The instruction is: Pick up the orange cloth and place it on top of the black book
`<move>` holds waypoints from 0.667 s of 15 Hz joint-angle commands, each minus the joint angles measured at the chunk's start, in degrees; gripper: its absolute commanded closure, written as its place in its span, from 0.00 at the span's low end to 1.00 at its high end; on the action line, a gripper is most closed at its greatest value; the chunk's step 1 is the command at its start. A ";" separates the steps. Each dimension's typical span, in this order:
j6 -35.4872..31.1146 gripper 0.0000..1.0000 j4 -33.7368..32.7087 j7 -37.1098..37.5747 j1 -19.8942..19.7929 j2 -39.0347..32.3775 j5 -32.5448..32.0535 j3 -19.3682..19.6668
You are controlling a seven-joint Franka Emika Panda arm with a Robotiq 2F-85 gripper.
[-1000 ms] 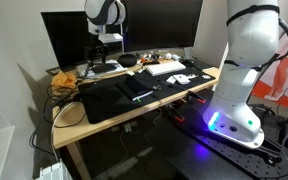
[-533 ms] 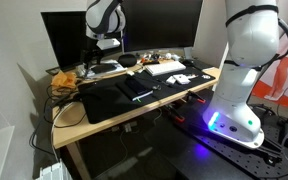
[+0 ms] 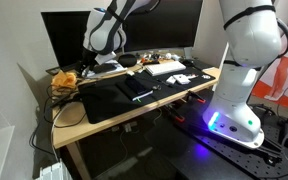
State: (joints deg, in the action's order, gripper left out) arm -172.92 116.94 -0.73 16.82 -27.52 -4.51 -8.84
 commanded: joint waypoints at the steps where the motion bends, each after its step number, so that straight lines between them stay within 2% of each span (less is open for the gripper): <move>1: -5.44 0.00 -0.68 2.19 3.81 -2.30 -2.05 4.25; 4: -6.75 0.00 -2.03 2.40 7.57 -4.82 -1.42 7.93; 10: -6.78 0.00 -7.32 7.09 13.08 -9.88 -0.60 12.42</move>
State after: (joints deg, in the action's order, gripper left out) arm -178.43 113.19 3.18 27.05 -34.58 -5.30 1.07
